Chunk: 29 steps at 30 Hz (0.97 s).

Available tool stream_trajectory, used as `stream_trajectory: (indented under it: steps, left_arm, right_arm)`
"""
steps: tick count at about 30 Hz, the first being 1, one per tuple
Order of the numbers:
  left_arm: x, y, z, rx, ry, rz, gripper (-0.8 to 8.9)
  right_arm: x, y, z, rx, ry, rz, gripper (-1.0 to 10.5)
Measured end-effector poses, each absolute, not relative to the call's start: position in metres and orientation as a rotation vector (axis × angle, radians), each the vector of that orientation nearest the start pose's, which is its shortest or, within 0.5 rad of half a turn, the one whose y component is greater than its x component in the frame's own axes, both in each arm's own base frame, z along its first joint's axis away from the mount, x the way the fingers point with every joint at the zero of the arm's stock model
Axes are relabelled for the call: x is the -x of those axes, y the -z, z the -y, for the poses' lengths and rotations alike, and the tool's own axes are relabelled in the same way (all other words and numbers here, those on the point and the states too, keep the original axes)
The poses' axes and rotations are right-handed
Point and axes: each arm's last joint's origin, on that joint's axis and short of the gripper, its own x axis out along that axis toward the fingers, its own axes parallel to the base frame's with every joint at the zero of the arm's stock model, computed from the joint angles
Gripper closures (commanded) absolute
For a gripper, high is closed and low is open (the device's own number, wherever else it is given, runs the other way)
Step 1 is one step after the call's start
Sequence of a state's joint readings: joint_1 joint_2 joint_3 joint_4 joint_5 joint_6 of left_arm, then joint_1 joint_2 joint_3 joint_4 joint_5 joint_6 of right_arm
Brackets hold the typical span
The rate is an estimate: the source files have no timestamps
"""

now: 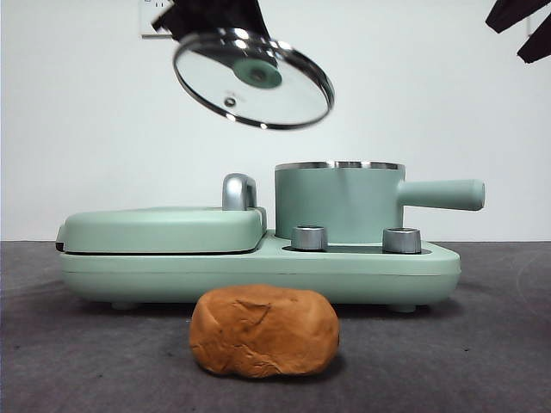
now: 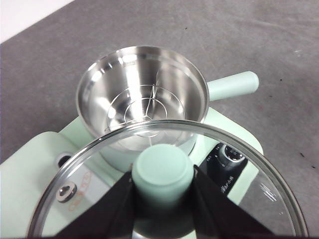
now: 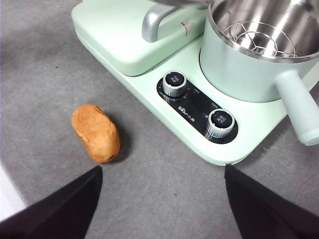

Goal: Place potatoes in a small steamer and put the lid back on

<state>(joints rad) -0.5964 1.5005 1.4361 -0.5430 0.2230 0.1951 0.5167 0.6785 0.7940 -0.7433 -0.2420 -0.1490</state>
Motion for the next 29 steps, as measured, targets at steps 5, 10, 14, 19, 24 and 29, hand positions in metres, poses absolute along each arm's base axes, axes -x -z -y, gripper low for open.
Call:
stream_trajectory:
  steps: [5, 10, 14, 19, 24, 29]
  left_arm:
    - [-0.246, -0.374, 0.174, -0.289, 0.844, -0.489, 7.96]
    - [-0.218, -0.382, 0.153, -0.302, 0.780, -0.487, 7.96]
    - [-0.197, -0.383, 0.138, -0.285, 0.749, -0.475, 7.97]
    - [-0.182, -0.382, 0.121, -0.254, 0.690, -0.476, 7.98]
    - [-0.182, -0.377, 0.115, -0.257, 0.648, -0.528, 7.98]
    - [-0.183, -0.377, 0.115, -0.254, 0.646, -0.521, 7.98]
  right_arm:
    - [-0.109, -0.300, -0.070, 0.228, -0.781, -0.583, 5.6]
    - [-0.112, -0.298, -0.073, 0.240, -0.795, -0.601, 5.6]
    - [-0.116, -0.294, -0.080, 0.261, -0.866, -0.627, 5.6]
    - [-0.124, -0.287, -0.098, 0.315, -0.985, -0.642, 5.6]
    - [-0.135, -0.276, -0.126, 0.381, -1.091, -0.634, 5.6]
    - [-0.146, -0.260, -0.154, 0.423, -1.159, -0.649, 5.6]
